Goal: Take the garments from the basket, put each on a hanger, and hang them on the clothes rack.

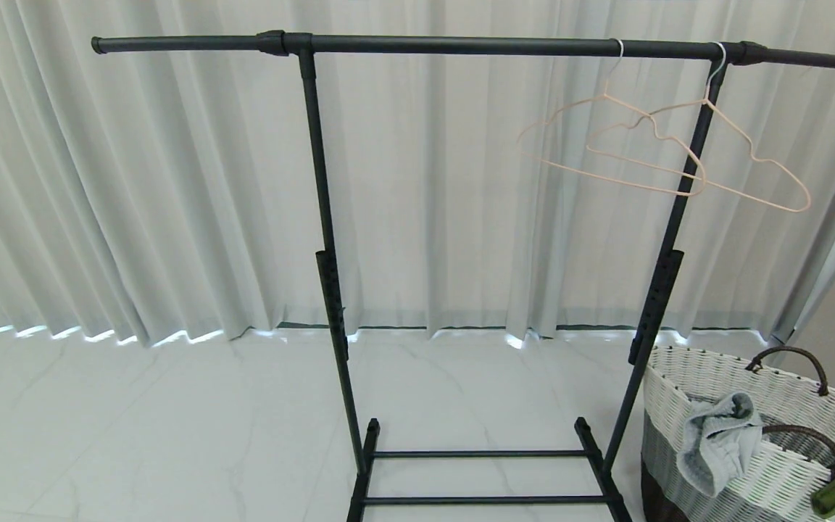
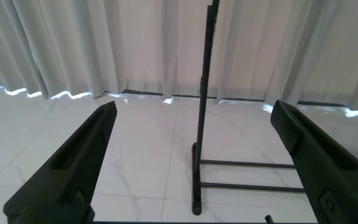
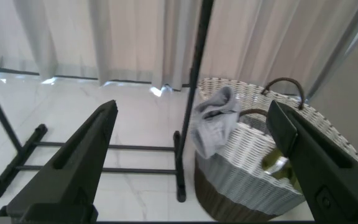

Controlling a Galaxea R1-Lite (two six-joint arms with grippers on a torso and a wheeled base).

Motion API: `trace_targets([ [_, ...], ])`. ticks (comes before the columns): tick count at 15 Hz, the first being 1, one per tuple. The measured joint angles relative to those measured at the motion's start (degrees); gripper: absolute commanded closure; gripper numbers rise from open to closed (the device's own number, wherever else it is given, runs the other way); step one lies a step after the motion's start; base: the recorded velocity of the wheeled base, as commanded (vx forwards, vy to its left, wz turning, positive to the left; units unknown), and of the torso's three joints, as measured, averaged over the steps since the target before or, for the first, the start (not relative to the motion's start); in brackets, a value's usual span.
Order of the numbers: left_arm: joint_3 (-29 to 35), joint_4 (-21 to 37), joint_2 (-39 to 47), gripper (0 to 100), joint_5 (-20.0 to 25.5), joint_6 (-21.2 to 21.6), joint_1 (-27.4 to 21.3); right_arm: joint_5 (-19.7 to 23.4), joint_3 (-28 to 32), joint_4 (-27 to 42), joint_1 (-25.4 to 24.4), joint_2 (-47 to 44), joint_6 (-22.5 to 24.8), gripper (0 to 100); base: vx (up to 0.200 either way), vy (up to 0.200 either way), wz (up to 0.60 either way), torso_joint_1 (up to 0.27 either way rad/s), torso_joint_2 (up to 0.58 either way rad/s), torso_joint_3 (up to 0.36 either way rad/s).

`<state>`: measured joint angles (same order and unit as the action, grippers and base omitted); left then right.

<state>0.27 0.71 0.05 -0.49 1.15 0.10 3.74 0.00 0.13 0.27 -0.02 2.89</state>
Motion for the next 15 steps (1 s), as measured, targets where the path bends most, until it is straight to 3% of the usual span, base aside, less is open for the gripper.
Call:
trace_targets([
  [15, 0.00, 0.00, 0.05, 0, 0.00, 0.29, -0.05, 0.02, 0.00, 0.00, 0.00, 0.02, -0.13, 0, 0.000, -0.200, 0.00, 0.003, 0.00, 0.002],
])
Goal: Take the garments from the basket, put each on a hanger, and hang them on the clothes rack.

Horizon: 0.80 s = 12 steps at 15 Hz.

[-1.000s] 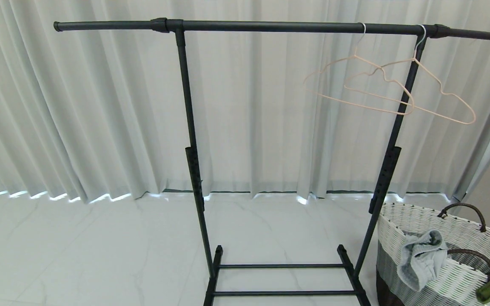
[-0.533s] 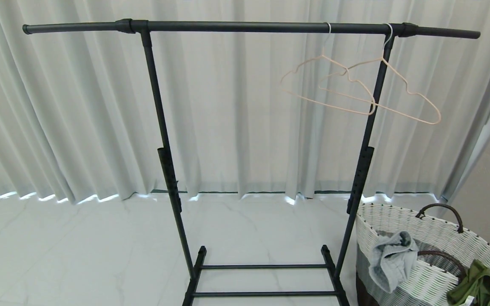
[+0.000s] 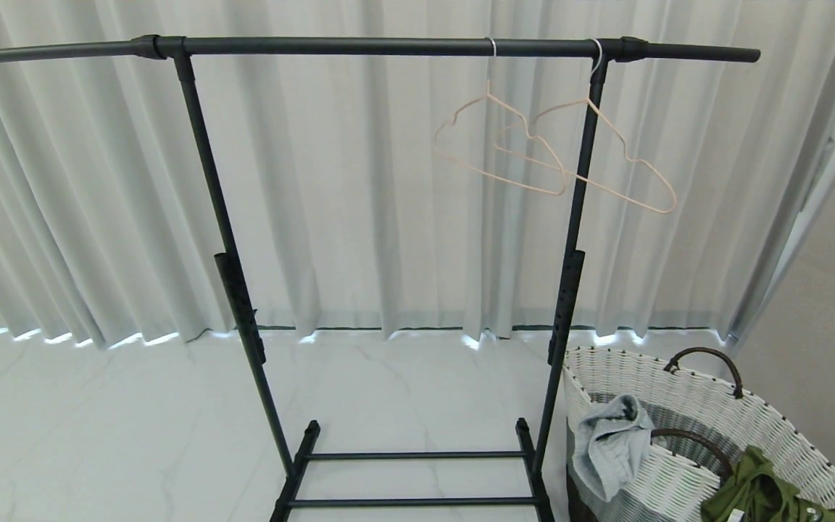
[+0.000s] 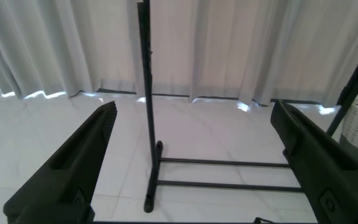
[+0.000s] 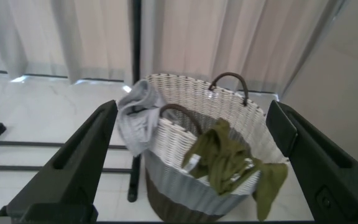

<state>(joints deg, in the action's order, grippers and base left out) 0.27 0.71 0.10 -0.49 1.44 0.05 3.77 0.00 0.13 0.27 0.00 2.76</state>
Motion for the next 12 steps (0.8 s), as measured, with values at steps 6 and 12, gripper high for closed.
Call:
trace_targets([
  [6, 0.00, -0.05, 0.00, 0, 0.00, -0.21, 0.02, -0.11, 0.00, 0.02, -0.05, -0.02, -0.99, 0, 0.000, -0.067, 0.00, 0.001, 0.00, -0.001],
  [12, 0.00, -0.02, 0.00, 0, 0.00, -0.13, 0.05, -0.11, 0.00, 0.05, -0.17, 0.00, -1.80, 0, 0.000, 0.000, 0.00, 0.000, 0.00, 0.000],
])
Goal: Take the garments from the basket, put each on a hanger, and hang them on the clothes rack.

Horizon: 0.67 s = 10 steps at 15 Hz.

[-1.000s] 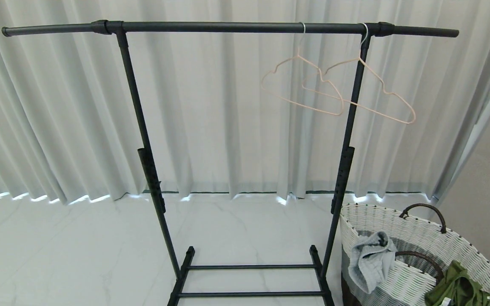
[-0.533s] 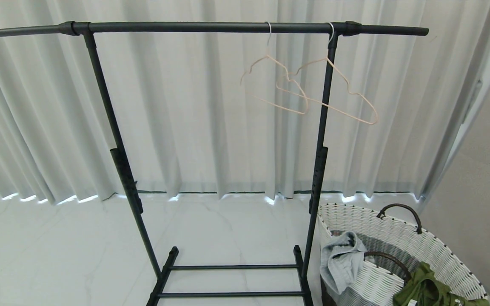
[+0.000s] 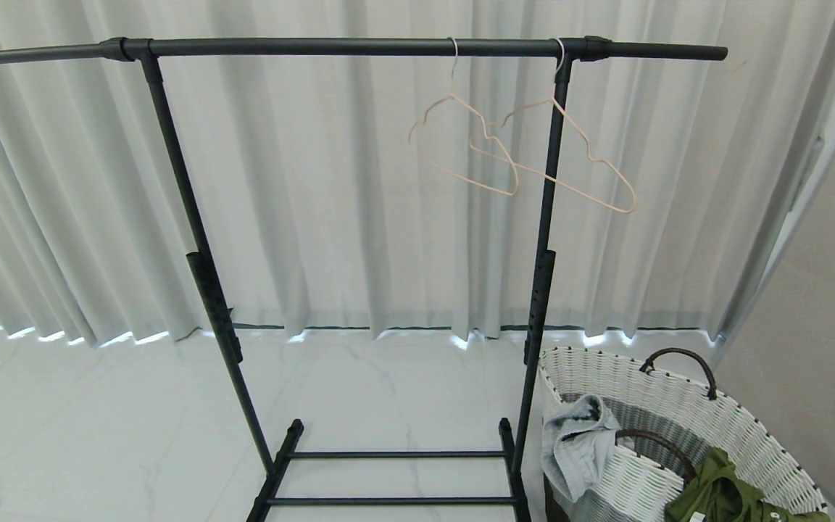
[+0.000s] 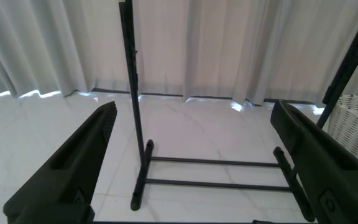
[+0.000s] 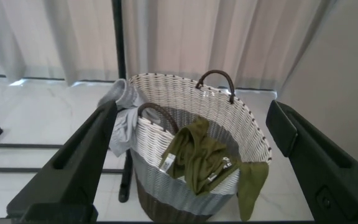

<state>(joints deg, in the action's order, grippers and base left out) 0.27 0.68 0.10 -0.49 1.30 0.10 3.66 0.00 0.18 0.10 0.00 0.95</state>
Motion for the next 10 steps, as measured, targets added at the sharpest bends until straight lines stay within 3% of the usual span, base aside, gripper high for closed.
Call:
trace_targets([
  [4, 0.00, 0.00, 0.00, 0, 0.00, 0.11, -0.02, 1.18, 0.35, -0.50, 0.00, -0.07, 0.46, 0, 0.000, 0.000, 0.00, 0.000, 0.00, 0.000],
  [6, 0.00, 0.02, 0.00, 0, 0.00, 0.15, -0.05, 3.45, 4.99, -0.18, -0.67, -2.50, -0.46, 0, 0.000, 0.000, 0.00, 0.000, 0.00, 0.000],
  [10, 0.00, 0.02, 0.00, 0, 0.00, 0.13, -0.05, 3.25, 14.74, -2.23, -1.22, -20.88, 0.66, 0, 0.000, 0.000, 0.00, 0.000, 0.00, 0.000],
])
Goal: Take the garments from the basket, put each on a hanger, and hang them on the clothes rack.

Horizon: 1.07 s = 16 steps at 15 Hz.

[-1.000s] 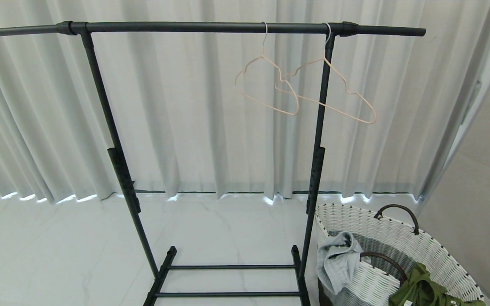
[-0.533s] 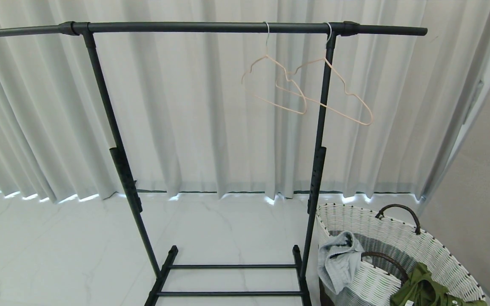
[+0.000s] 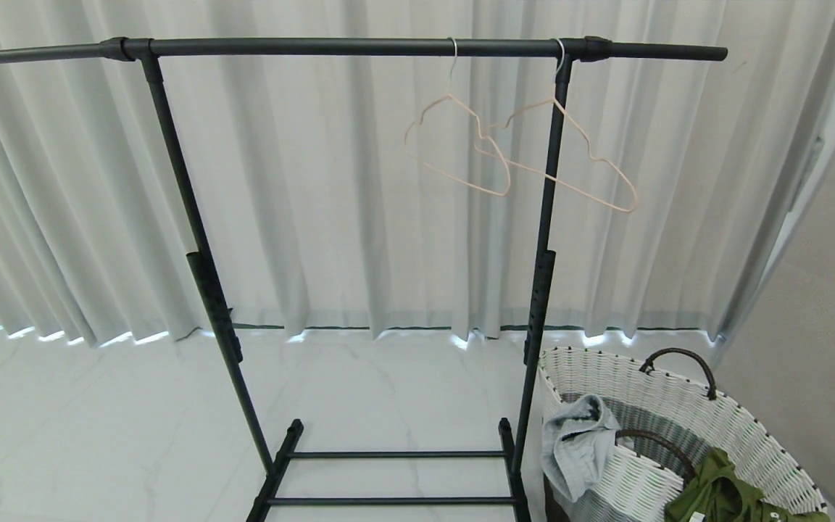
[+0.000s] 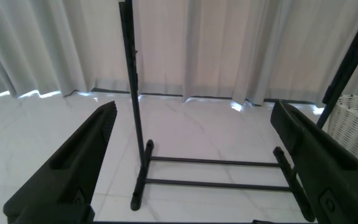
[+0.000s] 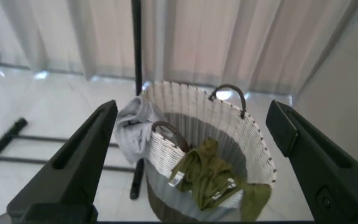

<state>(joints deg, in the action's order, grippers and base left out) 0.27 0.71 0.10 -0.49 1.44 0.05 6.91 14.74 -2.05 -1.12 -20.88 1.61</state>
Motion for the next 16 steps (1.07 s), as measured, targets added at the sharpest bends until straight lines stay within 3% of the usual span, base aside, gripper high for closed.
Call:
trace_targets([
  [4, 0.00, -0.02, 0.00, 0, 0.00, -0.32, 0.00, -6.21, 5.13, -10.97, 0.61, -28.83, 6.77, 0, 0.000, 0.000, 0.00, 0.000, 0.00, 0.000],
  [8, 0.00, 0.00, 0.00, 0, -0.02, -0.32, 0.05, -10.24, 6.73, -21.60, 1.89, -52.91, 20.00, 0, 0.000, 0.000, 0.00, 0.000, 0.00, 0.000],
  [12, 0.00, -0.02, 0.00, 0, -0.02, -0.40, 0.00, -10.79, 4.39, -25.39, 3.24, -68.36, 32.82, 0, 0.000, 0.000, 0.00, 0.000, 0.00, 0.000],
  [16, 0.00, 0.00, 0.00, 0, -0.02, -0.32, 0.02, -10.76, 0.61, -31.43, 3.54, -79.97, 37.63, 0, 0.000, 0.000, 0.00, 0.000, 0.00, 0.000],
])
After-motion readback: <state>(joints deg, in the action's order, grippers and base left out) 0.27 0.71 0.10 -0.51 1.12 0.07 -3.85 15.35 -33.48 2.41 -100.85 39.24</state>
